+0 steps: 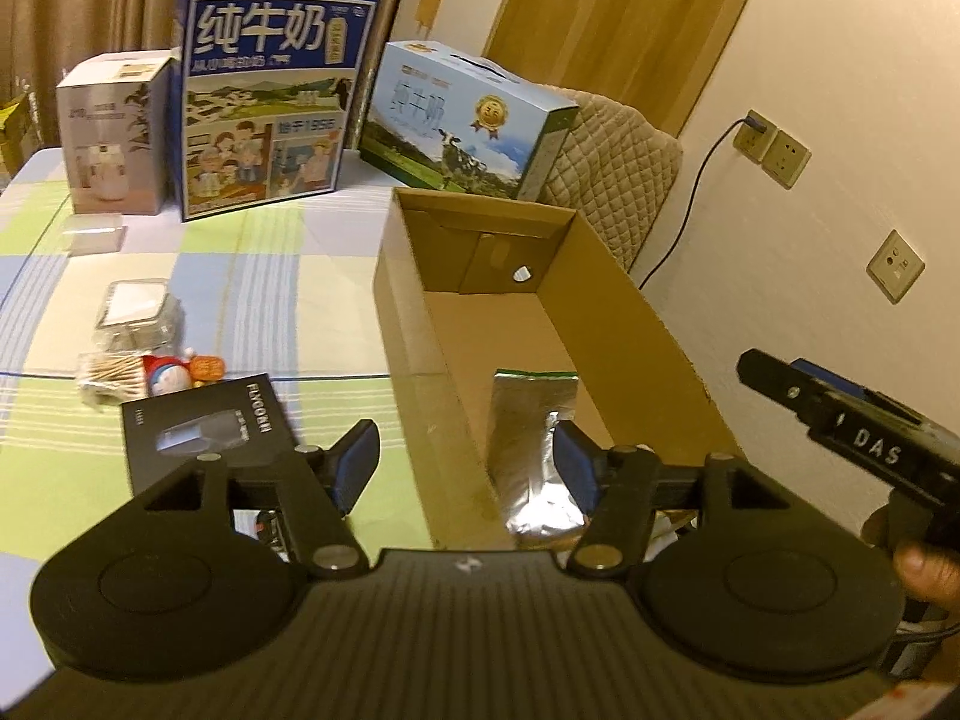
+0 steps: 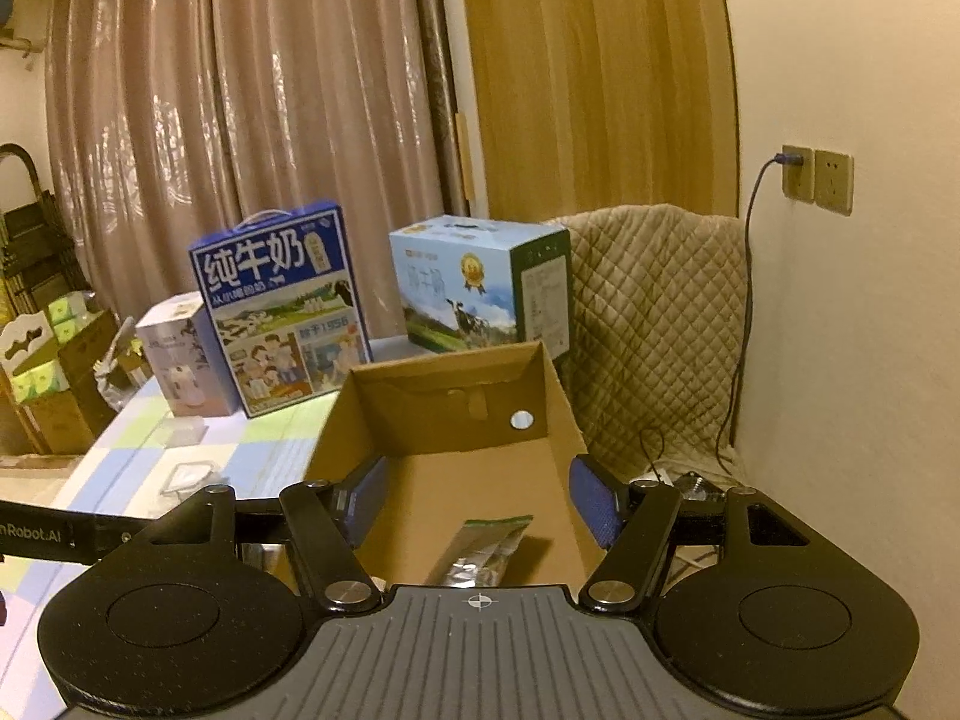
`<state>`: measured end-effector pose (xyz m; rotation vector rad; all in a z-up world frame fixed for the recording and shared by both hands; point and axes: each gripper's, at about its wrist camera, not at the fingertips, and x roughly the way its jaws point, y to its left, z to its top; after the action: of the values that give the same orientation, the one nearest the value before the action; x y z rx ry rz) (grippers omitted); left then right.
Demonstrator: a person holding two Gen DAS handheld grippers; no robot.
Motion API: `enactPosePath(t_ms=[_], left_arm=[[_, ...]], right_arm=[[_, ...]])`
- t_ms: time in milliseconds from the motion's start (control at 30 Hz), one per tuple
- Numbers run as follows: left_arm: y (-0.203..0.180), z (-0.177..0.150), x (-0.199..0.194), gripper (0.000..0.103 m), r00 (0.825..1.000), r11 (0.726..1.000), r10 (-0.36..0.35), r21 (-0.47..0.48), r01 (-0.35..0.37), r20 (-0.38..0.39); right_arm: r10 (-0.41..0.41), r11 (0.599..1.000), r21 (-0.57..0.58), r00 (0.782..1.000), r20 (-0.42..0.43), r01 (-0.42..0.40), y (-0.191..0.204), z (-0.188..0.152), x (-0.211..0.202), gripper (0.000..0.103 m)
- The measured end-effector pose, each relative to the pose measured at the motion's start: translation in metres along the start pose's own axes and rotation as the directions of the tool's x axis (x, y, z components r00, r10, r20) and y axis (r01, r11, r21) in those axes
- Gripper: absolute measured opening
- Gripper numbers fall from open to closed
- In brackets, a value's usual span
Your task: Organize objects
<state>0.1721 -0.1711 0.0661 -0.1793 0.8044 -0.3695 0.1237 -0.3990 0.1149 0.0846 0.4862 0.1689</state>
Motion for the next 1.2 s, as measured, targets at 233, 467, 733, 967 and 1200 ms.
enactPosePath(t_ms=[233,467,733,967,1200], left_arm=[[0.017,-0.006,-0.034,0.068,0.999,0.999,0.030,-0.014,-0.029,0.042],[0.051,-0.019,-0.070,0.072,0.992,0.994,0.106,-0.048,-0.103,0.066],[0.094,-0.037,-0.109,0.084,0.977,0.979,0.190,-0.093,-0.181,0.093],[0.128,-0.057,-0.129,0.087,0.965,0.962,0.250,-0.138,-0.237,0.085],[0.144,-0.068,-0.138,0.088,0.960,0.954,0.267,-0.166,-0.251,0.080]], right_arm=[[0.035,0.999,-0.016,0.999,-0.006,-0.035,0.028,0.003,-0.026,0.064],[0.100,0.994,-0.050,0.995,-0.014,-0.101,0.067,-0.007,-0.042,0.064],[0.162,0.983,-0.080,0.985,-0.065,-0.167,0.106,-0.031,-0.043,0.064],[0.200,0.971,-0.110,0.974,-0.110,-0.212,0.136,-0.054,-0.039,0.064],[0.221,0.959,-0.149,0.965,-0.142,-0.241,0.160,-0.080,-0.028,0.064]])
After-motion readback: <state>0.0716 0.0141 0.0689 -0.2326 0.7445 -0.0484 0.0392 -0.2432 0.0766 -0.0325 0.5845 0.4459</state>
